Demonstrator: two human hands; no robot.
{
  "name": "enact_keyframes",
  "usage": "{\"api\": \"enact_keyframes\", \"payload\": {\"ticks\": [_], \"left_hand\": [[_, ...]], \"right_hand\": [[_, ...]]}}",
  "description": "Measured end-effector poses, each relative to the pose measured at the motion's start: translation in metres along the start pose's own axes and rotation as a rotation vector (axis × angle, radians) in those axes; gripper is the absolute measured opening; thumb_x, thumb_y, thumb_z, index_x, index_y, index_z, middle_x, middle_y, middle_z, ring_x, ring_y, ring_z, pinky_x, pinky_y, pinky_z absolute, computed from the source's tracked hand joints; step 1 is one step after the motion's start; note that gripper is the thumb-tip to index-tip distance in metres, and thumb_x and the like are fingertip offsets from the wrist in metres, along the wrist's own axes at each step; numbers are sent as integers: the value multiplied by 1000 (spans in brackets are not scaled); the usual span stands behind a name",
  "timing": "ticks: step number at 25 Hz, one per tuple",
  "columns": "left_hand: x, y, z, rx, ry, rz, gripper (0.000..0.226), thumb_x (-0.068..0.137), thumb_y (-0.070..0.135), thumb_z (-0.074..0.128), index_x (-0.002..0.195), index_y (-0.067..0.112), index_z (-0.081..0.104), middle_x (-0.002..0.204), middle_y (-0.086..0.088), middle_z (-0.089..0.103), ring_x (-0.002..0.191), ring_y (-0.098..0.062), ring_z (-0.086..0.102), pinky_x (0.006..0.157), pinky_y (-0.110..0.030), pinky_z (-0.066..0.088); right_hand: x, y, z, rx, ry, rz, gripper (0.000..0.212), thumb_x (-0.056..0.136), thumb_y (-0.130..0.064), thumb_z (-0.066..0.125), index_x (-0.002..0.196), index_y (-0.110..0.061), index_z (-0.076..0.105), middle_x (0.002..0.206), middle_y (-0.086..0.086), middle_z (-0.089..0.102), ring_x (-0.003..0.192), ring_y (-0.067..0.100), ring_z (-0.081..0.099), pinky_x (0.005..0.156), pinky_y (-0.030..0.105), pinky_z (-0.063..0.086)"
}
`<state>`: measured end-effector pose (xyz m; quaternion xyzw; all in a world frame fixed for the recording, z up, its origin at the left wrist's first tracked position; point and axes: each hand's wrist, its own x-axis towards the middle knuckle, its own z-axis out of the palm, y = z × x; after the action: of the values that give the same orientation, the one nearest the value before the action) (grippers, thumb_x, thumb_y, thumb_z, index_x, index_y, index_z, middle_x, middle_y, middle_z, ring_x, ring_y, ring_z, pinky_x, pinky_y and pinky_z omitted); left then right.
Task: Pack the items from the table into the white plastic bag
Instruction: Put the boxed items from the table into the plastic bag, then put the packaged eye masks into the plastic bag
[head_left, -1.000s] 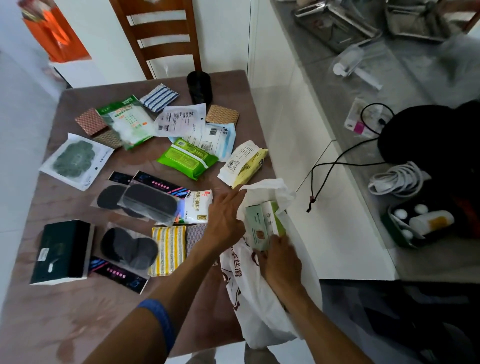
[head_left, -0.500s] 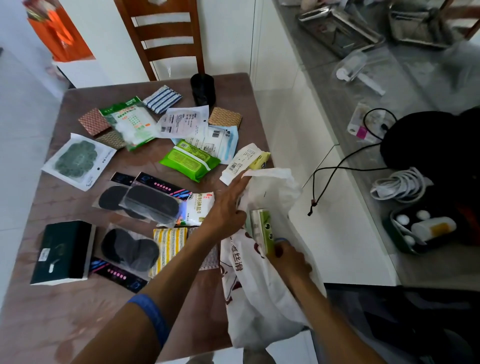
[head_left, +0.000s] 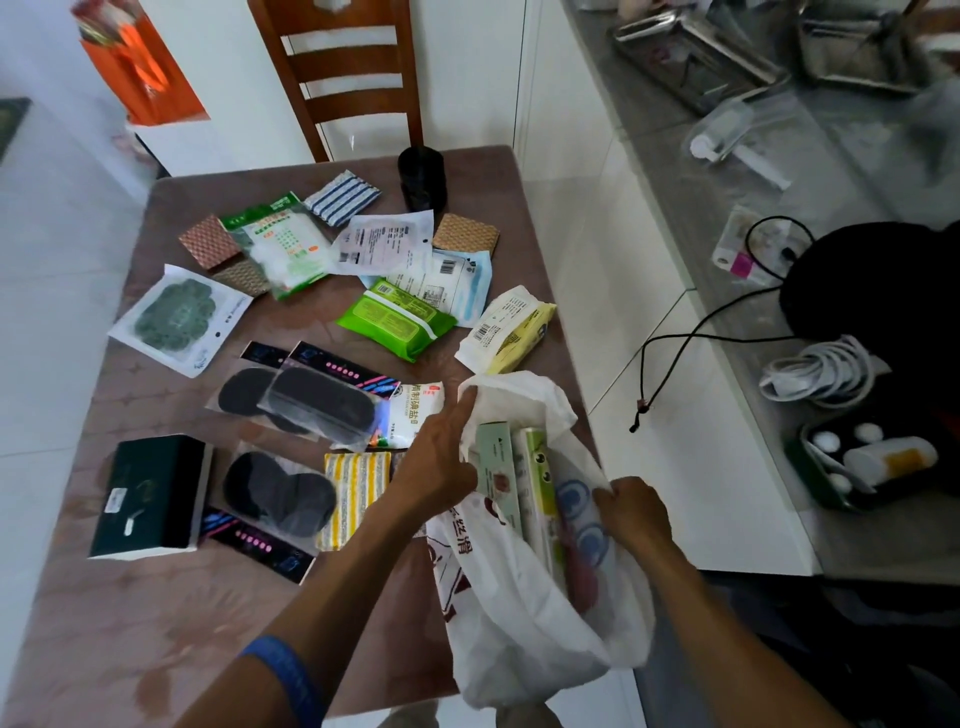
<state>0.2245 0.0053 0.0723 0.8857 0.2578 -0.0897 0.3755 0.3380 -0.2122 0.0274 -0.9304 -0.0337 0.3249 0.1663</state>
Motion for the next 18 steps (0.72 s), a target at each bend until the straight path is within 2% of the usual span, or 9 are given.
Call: {"api": "enact_keyframes", "payload": {"ticks": [2, 4, 9, 11, 13, 14, 16, 17, 18], "left_hand": [[3, -1, -6, -113, 0, 48, 99, 77, 3, 63, 154, 30, 6, 162, -4, 16, 144, -22, 27, 114, -36, 29], [10, -4, -13, -200, 65, 105, 100, 75, -1, 62, 154, 28, 9, 159, -5, 25, 142, -22, 31, 114, -35, 31], [13, -1, -4, -115, 63, 80, 91, 80, 3, 63, 153, 27, 14, 160, -5, 24, 142, -24, 32, 112, -29, 30], [7, 4, -4, -6, 168, 92, 87, 77, 7, 67, 151, 24, 25, 158, -7, 27, 141, -28, 33, 112, -38, 32], [-3, 15, 0, 205, 372, 262, 71, 74, 10, 70, 140, 17, 46, 149, -14, 42, 133, -33, 40, 108, -49, 38], [-9, 22, 5, 260, 384, 388, 58, 75, 10, 69, 131, 14, 55, 140, -15, 52, 127, -32, 47, 105, -52, 41], [-23, 38, 19, 390, 125, 577, 34, 85, 18, 60, 119, 15, 63, 123, -9, 66, 117, -27, 58, 106, -54, 39], [-28, 40, 27, 497, -23, 579, 28, 91, 26, 52, 116, 17, 63, 121, -5, 68, 118, -25, 58, 112, -53, 31], [-31, 37, 33, 567, -89, 535, 28, 95, 32, 47, 113, 18, 64, 120, -3, 68, 119, -25, 58, 116, -51, 25]], "right_hand": [[-8, -13, -17, 81, 110, -86, 40, 98, -24, 48, 59, -14, 47, 62, 3, 54, 59, 21, 55, 48, 26, 35], [-20, -25, -36, 112, 199, -169, 45, 99, -23, 45, 55, -16, 39, 56, 1, 46, 51, 14, 45, 46, 27, 29], [-19, -32, -35, -10, 234, -233, 43, 99, -28, 47, 58, -20, 36, 62, 0, 45, 65, 27, 51, 53, 32, 29], [-19, -33, -34, -55, 250, -241, 42, 99, -31, 46, 60, -22, 34, 63, -2, 44, 63, 24, 50, 50, 31, 27], [-20, -34, -36, -66, 248, -216, 39, 97, -36, 47, 63, -20, 38, 64, -2, 47, 61, 23, 48, 50, 30, 30], [-21, -34, -36, -62, 241, -199, 36, 95, -39, 48, 67, -18, 42, 68, 0, 51, 64, 24, 50, 53, 31, 35], [-26, -36, -34, -110, 277, -186, 31, 93, -46, 50, 88, -16, 54, 89, 7, 61, 78, 29, 57, 65, 34, 43], [-29, -37, -33, -160, 329, -217, 35, 93, -47, 51, 105, -15, 56, 104, 9, 62, 89, 30, 58, 73, 37, 45], [-32, -40, -32, -200, 383, -272, 40, 93, -46, 53, 118, -14, 54, 116, 10, 60, 99, 31, 57, 80, 40, 45]]}}
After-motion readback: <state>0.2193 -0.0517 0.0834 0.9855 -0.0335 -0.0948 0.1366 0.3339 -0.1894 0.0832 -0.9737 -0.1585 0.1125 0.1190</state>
